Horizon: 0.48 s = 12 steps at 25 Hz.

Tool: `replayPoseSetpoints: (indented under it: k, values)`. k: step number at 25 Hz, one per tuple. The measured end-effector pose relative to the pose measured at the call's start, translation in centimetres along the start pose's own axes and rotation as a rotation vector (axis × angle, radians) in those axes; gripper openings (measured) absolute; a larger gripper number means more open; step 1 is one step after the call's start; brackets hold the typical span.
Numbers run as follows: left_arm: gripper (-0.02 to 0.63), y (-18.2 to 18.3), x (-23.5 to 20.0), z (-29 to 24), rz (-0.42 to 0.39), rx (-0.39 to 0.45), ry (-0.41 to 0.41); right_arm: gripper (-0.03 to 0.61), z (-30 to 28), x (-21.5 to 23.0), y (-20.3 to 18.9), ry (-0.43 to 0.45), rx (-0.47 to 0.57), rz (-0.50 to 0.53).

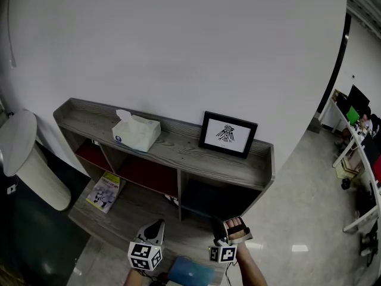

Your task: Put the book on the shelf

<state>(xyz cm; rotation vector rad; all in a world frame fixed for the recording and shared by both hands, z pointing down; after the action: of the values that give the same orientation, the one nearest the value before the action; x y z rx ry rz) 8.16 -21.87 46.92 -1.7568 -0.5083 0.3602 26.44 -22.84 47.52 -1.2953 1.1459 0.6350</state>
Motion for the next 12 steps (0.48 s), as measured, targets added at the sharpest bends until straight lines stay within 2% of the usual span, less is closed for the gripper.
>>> replayPoseSetpoints:
  k: [7,12]
  values:
    - [0.006,-0.1,-0.1,-0.1,0.008,0.001,0.000,0.074,-0.8,-2.1,-1.0,0.076,-0.028,-0.010]
    - [0.006,-0.5,-0.2,0.1,0.014,-0.008,0.002,0.074,-1.5,-3.2,-2.3,0.092,-0.066,0.013]
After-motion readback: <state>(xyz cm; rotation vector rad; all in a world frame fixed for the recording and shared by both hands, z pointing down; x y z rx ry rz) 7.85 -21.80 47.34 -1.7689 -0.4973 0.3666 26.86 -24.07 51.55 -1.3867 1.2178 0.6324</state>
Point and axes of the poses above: the fingertips, and each gripper's own axes: z backward along the fingers, x to its right, y out of its top, the point moved 2 cm from there along z, backward along the fingers, and after that the axes turned 10 degrees about -z, right-handed, at the moved point
